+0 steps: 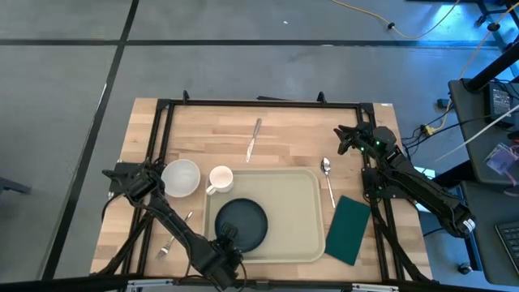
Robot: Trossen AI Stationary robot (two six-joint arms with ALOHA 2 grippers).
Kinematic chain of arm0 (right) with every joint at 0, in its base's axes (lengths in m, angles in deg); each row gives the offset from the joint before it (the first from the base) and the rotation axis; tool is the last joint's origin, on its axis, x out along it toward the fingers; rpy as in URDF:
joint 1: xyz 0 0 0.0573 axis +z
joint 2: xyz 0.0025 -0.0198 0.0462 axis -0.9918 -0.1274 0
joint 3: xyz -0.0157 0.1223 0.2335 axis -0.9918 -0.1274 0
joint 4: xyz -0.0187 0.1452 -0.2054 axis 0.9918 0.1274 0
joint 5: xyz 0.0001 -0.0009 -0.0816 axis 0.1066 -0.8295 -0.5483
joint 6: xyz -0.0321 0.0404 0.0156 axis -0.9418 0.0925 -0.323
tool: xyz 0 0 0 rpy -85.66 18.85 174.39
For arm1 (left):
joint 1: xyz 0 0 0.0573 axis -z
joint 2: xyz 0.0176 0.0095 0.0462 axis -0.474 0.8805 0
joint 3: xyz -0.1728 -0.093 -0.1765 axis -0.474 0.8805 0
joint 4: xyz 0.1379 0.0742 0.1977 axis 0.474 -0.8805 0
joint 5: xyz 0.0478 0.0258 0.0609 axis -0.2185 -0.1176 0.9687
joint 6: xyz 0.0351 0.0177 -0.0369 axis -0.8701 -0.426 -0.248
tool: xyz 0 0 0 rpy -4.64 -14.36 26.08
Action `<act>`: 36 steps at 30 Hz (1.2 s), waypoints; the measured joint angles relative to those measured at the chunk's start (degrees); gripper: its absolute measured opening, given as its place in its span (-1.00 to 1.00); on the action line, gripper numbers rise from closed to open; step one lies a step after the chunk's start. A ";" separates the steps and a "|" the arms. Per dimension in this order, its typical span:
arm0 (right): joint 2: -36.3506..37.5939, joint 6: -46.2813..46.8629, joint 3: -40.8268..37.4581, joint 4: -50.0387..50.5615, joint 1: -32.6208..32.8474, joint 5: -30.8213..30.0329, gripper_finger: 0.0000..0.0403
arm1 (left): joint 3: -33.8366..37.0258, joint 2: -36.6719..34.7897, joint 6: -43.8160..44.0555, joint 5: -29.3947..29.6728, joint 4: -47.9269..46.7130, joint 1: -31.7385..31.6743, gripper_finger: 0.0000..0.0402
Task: Set up tray
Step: Put the black plate on the brown serving tray at the bottom of the white mug, then put the white bowl on the black plate
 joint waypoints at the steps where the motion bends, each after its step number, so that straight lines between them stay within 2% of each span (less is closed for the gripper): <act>1: 0.00 0.02 0.00 0.00 0.00 0.00 -0.36 | 0.01 -0.46 0.33 0.05 -0.10 0.00 -0.57; 9: 0.00 -0.03 0.00 0.00 0.00 0.02 -0.36 | 0.00 -3.31 0.76 0.30 -2.33 -0.07 -0.48; 18: 0.02 -0.05 0.00 0.02 0.00 0.02 -0.36 | 0.00 -8.30 7.70 0.69 -5.93 0.14 -0.57; 21: 0.00 -0.06 0.00 0.02 0.02 0.02 -0.36 | -0.01 -12.16 14.86 3.02 -10.06 0.47 -0.61; 25: 0.01 -0.05 0.00 0.02 0.00 0.02 -0.36 | -0.04 -17.75 35.94 10.96 -22.21 0.95 -0.66; 28: 0.00 -0.24 0.00 0.02 0.00 0.02 -0.36 | -0.04 -21.45 49.21 9.83 -31.06 1.06 -0.64; 30: 0.02 -0.26 0.00 0.01 0.01 0.02 -0.36 | 0.50 -23.59 53.65 8.91 -32.82 1.51 -0.61; 36: 0.02 -0.33 0.00 0.02 0.00 0.02 -0.36 | 4.61 -28.53 56.42 8.60 -32.56 1.88 -0.36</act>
